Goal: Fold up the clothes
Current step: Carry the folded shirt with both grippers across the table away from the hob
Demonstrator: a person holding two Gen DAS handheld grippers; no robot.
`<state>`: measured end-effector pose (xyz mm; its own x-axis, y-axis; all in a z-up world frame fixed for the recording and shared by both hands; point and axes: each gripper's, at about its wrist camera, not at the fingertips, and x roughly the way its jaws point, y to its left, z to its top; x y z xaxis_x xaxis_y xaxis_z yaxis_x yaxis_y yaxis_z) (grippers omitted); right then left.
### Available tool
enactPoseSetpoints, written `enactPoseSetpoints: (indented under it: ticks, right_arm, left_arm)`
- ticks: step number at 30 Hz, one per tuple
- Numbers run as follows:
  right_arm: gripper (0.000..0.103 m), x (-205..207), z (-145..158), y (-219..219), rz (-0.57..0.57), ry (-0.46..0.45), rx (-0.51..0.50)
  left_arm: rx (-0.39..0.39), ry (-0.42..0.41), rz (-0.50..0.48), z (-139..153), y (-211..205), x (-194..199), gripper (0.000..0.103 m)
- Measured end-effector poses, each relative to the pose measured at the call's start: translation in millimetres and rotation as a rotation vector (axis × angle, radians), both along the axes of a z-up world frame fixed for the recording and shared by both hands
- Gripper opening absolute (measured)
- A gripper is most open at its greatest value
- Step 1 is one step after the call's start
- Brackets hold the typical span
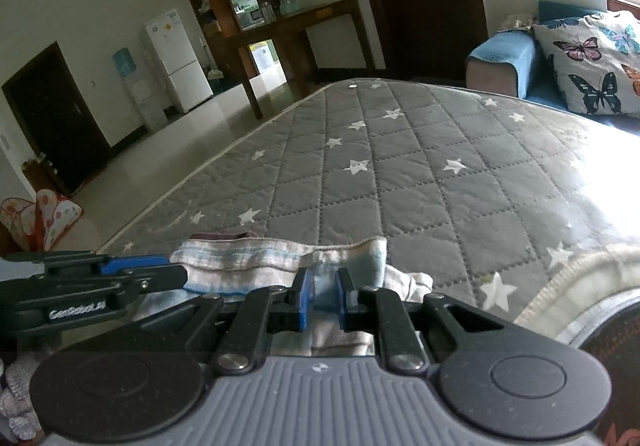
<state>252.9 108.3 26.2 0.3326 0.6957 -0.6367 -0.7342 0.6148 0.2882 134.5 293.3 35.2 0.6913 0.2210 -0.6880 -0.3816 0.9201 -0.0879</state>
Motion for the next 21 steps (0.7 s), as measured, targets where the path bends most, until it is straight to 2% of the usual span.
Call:
enactPoseSetpoints:
  ticks: [7,13,21]
  right_arm:
    - [0.011,5.8,-9.8,1.6,-0.017,0.029,-0.011]
    - [0.012,4.4,-4.3,2.4,-0.013,0.019,-0.007]
    - [0.012,12.5,-8.0,3.3,-0.006,0.031,-0.010]
  left_arm:
    - [-0.009,0.023,0.023,-8.5,6.6,4.6,0.018]
    - [-0.017,-0.008,-0.012,3.5,-4.5,14.4,0.019]
    - [-0.024,-0.007,-0.081,-0.5,-28.9,49.1,0.019]
